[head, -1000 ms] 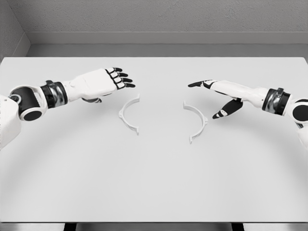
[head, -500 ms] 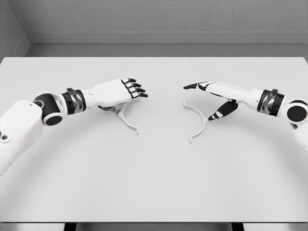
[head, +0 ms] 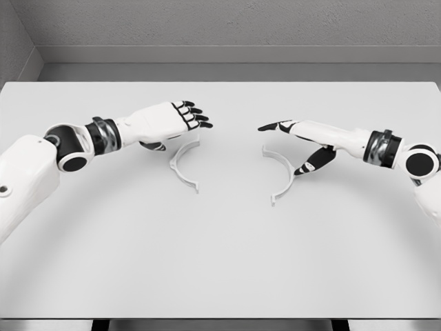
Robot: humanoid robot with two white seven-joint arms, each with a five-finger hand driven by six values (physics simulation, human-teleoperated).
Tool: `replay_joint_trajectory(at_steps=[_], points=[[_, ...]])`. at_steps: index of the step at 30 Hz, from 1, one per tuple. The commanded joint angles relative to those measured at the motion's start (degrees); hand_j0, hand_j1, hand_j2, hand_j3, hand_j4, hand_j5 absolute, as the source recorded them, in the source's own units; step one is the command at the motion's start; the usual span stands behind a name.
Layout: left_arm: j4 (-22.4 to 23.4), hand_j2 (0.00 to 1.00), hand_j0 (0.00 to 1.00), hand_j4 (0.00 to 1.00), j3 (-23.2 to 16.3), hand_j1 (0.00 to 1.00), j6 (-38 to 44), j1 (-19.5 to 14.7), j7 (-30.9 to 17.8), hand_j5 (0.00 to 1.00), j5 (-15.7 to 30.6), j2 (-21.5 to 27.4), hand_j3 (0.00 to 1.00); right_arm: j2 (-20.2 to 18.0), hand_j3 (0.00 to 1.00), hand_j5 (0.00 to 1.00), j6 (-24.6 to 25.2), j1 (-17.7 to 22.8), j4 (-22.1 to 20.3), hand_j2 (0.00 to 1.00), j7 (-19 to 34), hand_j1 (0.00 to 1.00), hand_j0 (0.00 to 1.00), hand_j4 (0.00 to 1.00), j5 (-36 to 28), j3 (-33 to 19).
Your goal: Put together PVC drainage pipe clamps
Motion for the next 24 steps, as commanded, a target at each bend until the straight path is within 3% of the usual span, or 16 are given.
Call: replay_joint_trajectory(at_steps=[1,5,10,11,15,24], points=[[0.1,1.00,1.00,1.00,0.1,1.00,0.0,0.0,0.0,1.00,0.5,0.1,1.00,0.1,1.00,1.00,0.1,0.0,-0.2,1.00,0.0,1.00,1.00,1.00,-0.4,0.1],[0.3,1.00,1.00,1.00,0.0,1.00,0.0,0.1,0.0,1.00,0.5,-0.1,1.00,-0.2,1.00,1.00,0.1,-0.6,0.1,1.00,0.0,1.00,1.00,1.00,-0.5,-0.5],[-0.1,1.00,1.00,1.00,-0.6,1.00,0.0,0.4,0.0,1.00,0.6,-0.8,1.00,0.8,1.00,1.00,0.1,-4.0,6.3,1.00,0.0,1.00,1.00,1.00,1.0,-2.0],[-0.1,1.00,1.00,1.00,-0.6,1.00,0.0,0.4,0.0,1.00,0.6,-0.8,1.00,1.7,1.00,1.00,0.1,-5.1,7.8,1.00,0.0,1.00,1.00,1.00,4.1,-2.0],[-0.2,1.00,1.00,1.00,-0.6,1.00,0.0,0.4,0.0,1.00,0.6,-0.8,1.00,2.6,1.00,1.00,0.1,-7.6,7.5,1.00,0.0,1.00,1.00,1.00,14.9,-1.9],[-0.3,1.00,1.00,1.00,-0.8,1.00,0.0,0.5,0.0,1.00,1.0,-0.8,1.00,4.5,1.00,1.00,0.1,-8.4,7.7,1.00,0.0,1.00,1.00,1.00,15.2,1.0]])
